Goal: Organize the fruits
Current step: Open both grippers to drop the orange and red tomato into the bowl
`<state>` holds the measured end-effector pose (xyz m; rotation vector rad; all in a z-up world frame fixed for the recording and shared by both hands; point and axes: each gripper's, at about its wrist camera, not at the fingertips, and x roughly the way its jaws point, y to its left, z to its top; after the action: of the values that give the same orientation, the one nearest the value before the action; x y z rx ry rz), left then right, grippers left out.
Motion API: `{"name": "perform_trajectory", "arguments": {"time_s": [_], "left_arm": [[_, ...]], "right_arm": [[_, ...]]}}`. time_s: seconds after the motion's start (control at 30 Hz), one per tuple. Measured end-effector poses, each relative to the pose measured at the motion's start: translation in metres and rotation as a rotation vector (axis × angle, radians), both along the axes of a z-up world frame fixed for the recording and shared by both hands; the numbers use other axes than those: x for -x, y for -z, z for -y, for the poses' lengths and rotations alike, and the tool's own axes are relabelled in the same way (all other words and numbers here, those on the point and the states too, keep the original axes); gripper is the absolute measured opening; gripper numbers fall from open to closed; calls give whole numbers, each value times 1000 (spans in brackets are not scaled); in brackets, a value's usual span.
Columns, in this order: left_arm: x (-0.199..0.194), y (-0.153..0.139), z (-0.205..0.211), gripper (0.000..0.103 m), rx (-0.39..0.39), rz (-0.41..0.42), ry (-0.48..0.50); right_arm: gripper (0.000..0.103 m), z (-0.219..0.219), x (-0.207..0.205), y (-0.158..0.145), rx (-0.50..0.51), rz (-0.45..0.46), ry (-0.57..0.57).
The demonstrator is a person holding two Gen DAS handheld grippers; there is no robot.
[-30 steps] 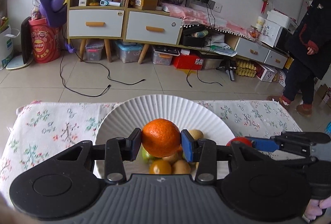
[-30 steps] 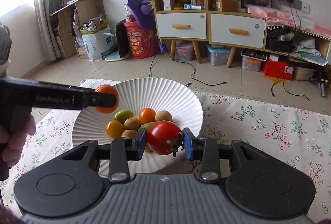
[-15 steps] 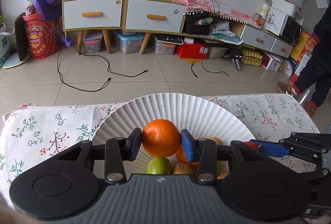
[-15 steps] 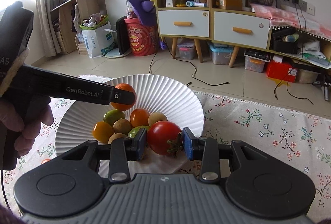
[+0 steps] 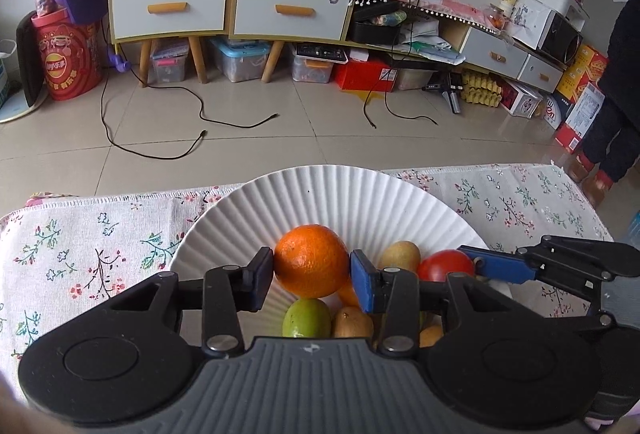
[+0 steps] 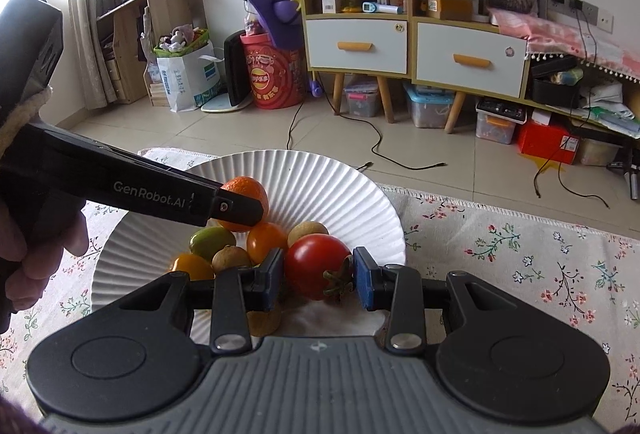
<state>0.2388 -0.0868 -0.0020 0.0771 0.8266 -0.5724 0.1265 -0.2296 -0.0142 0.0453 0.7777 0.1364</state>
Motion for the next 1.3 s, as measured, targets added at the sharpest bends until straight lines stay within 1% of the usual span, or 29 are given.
{"name": "perform_trajectory", "arguments": {"time_s": [0.17,0.27,0.43,0.6,0.67,0.77,0.83,0.9,0.97,1.03,1.1,1.2,1.3], "left_arm": [[2,0,1,41,0,25,0],[5,-2,-1,45,6,42,2],[12,-8,-6,60,7,62,-7],[23,-18,-15,71,-10,87,-14],[28,-21,-20,73,-15,88,-22],[38,-28,-28,78,-27,87,-34],[47,-33,-35,85,-37,90,-49],[57,-37,-42,89,-42,95,-63],[70,-41,-50,91,-51,99,-81],[81,-44,-56,96,-56,99,-98],[93,-48,-65,100,-58,103,-114],[108,-50,-71,100,-74,105,-126],[122,-49,-75,100,-95,101,-136]], "right_arm": [[35,2,-1,-1,-10,-1,5],[38,5,1,-3,-31,3,13],[48,11,6,-9,-58,8,38],[55,11,12,-18,-57,11,56],[58,9,16,-23,-53,4,56],[66,4,25,-30,-27,-10,52],[72,1,32,-36,-7,-18,51],[76,-2,38,-42,2,-28,50],[80,-3,46,-47,1,-28,65],[85,-5,53,-52,-6,-28,77],[88,-6,61,-57,-10,-23,94],[92,-10,70,-62,-28,-18,117],[99,-15,78,-66,-49,-14,131]]}}
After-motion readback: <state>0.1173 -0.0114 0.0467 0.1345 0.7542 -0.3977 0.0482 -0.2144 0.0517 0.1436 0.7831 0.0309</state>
